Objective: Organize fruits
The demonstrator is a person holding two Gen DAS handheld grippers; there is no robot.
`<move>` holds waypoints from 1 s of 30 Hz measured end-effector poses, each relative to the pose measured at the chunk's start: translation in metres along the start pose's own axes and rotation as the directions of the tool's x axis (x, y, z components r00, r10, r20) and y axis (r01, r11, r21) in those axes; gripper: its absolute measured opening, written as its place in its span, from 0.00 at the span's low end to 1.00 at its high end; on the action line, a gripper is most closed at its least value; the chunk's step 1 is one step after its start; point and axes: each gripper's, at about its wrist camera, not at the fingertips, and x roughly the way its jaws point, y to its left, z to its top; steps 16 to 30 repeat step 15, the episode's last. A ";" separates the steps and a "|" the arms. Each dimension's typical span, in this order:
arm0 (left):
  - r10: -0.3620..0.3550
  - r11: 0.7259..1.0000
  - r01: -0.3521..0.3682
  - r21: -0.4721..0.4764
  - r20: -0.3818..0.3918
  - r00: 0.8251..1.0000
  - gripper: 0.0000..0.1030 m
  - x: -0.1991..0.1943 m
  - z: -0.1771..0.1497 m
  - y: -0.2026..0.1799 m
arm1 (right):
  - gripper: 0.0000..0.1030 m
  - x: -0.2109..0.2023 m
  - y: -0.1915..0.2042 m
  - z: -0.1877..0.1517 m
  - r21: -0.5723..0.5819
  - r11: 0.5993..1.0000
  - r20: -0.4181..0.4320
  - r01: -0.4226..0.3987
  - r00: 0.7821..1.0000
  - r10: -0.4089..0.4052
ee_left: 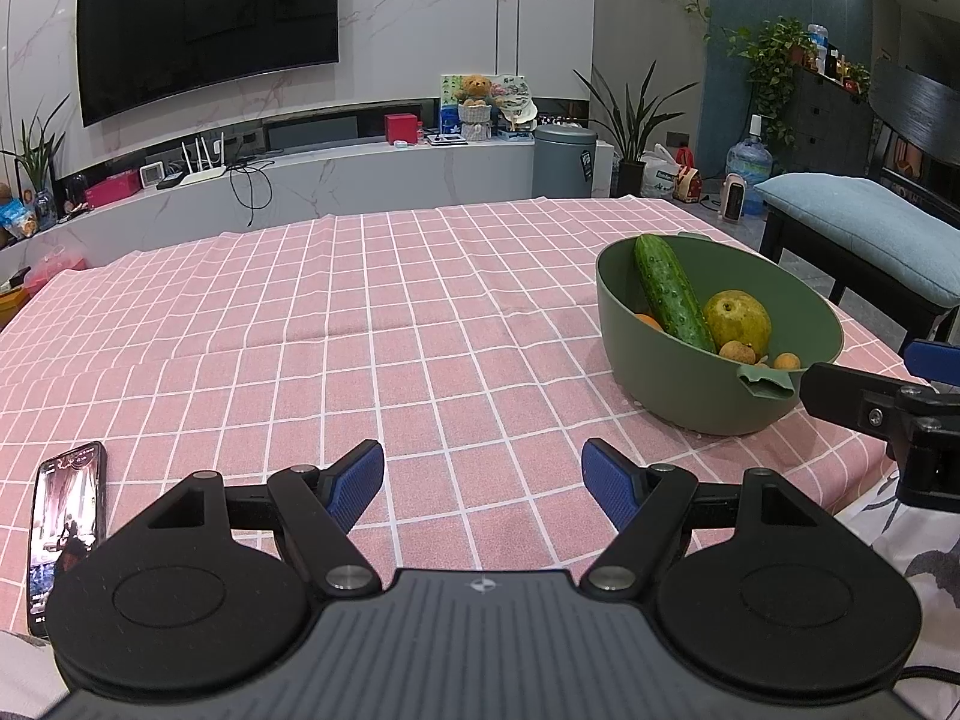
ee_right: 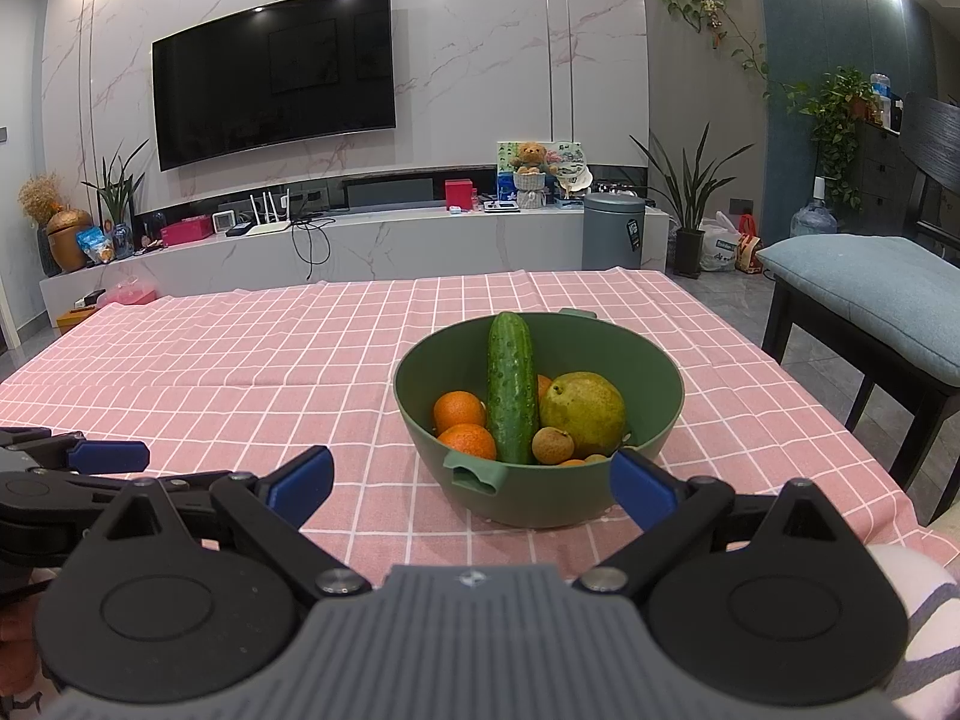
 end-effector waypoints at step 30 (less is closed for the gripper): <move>0.001 1.000 -0.001 -0.005 0.000 1.000 0.86 0.000 -0.001 0.000 | 0.92 0.000 -0.001 -0.001 -0.005 1.000 -0.004 0.001 1.000 -0.001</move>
